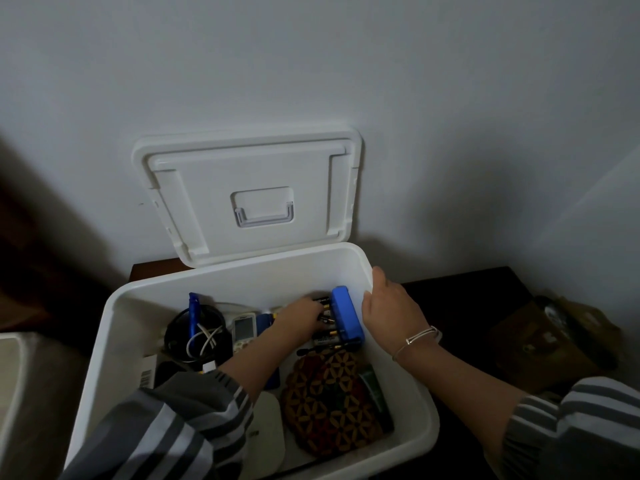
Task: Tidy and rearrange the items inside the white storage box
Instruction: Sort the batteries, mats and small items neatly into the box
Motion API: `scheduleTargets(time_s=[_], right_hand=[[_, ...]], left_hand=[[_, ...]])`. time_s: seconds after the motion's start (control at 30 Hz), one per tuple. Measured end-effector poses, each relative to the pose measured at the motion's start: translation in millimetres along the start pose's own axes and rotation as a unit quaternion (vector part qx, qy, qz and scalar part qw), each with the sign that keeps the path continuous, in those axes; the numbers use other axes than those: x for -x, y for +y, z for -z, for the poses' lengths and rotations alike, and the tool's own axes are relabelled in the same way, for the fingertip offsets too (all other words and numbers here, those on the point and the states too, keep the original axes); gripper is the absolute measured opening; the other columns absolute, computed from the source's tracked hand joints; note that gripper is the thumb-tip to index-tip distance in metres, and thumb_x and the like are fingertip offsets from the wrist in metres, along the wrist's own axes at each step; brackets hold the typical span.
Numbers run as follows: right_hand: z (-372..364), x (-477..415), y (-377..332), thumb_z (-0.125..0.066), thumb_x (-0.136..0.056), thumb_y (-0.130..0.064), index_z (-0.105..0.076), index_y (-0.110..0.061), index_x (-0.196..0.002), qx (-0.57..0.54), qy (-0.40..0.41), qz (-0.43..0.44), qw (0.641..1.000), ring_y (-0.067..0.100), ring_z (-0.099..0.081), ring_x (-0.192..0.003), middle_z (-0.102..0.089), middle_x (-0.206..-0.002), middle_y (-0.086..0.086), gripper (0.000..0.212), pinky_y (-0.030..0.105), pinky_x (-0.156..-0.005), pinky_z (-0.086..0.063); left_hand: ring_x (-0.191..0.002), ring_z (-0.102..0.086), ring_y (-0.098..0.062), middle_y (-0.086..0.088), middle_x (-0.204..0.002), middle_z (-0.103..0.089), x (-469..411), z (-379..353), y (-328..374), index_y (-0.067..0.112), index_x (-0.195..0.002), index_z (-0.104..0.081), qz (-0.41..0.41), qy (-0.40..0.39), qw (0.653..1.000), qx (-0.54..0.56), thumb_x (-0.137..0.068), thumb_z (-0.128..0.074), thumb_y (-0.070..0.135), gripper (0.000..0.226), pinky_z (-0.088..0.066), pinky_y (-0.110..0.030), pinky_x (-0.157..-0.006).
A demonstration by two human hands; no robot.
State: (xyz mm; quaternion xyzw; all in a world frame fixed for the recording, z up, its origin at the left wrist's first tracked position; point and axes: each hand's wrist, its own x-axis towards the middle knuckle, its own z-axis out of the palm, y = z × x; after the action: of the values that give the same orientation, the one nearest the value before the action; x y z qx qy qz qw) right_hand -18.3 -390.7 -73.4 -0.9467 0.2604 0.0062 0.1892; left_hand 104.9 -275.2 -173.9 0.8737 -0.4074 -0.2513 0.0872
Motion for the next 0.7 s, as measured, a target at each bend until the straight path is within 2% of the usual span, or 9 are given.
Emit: scheduleTargets(time_s=[0.1,0.23,0.33,0.43,0.53,0.7], right_hand=[[0,0,0,-0.035,-0.099,-0.025,-0.027,-0.009,-0.139,0.003,-0.002,0.002,1.000,0.027,-0.057,-0.097,-0.057,-0.111,0.014,0.043,0.038,-0.075,-0.050],[0,0,0,-0.035,-0.099,-0.026,-0.026,-0.009,-0.139,0.002,-0.005,0.002,1.000,0.027,-0.056,-0.096,-0.057,-0.111,0.015,0.044,0.036,-0.072,-0.047],[1,1,0,-0.034,-0.100,-0.027,-0.027,-0.009,-0.138,0.002,-0.003,0.005,1.000,0.027,-0.057,-0.095,-0.057,-0.110,0.015,0.044,0.037,-0.073,-0.049],[1,1,0,-0.034,-0.100,-0.027,-0.027,-0.009,-0.138,0.003,-0.004,0.003,1.000,0.026,-0.057,-0.094,-0.057,-0.109,0.014,0.043,0.037,-0.073,-0.050],[1,1,0,-0.034,-0.099,-0.028,-0.028,-0.009,-0.137,0.008,-0.003,0.003,1.000,0.026,-0.057,-0.094,-0.057,-0.109,0.014,0.043,0.036,-0.071,-0.049],[1,1,-1,-0.035,-0.099,-0.026,-0.029,-0.009,-0.136,0.007,-0.003,0.002,1.000,0.026,-0.057,-0.094,-0.058,-0.108,0.014,0.040,0.036,-0.071,-0.049]], left_hand=[[-0.102,-0.061,-0.025,-0.014,-0.114,-0.065,4,-3,-6,0.004,-0.111,-0.066,0.026,0.025,0.998,0.051,-0.094,-0.060,0.026,0.028,-0.043,-0.027,-0.076],[-0.103,-0.061,-0.024,-0.013,-0.114,-0.066,10,-7,-14,0.005,-0.112,-0.068,0.058,0.079,0.989,0.110,-0.092,-0.063,0.024,0.027,-0.045,-0.029,-0.082],[-0.101,-0.062,-0.023,-0.012,-0.111,-0.068,13,-13,-15,0.006,-0.111,-0.070,0.080,0.088,0.980,0.157,-0.091,-0.065,0.025,0.028,-0.048,-0.029,-0.083],[-0.094,-0.064,-0.020,-0.011,-0.107,-0.070,13,-21,-11,0.007,-0.109,-0.071,0.095,0.102,0.972,0.188,-0.089,-0.068,0.025,0.028,-0.050,-0.027,-0.079],[-0.084,-0.062,-0.017,-0.011,-0.100,-0.070,14,-26,-8,0.007,-0.103,-0.073,0.105,0.125,0.970,0.183,-0.089,-0.068,0.023,0.022,-0.044,-0.022,-0.069],[-0.090,-0.064,-0.019,-0.009,-0.100,-0.071,15,-29,-5,0.010,-0.101,-0.075,0.107,0.159,0.971,0.142,-0.088,-0.064,0.013,0.017,-0.039,-0.018,-0.069]])
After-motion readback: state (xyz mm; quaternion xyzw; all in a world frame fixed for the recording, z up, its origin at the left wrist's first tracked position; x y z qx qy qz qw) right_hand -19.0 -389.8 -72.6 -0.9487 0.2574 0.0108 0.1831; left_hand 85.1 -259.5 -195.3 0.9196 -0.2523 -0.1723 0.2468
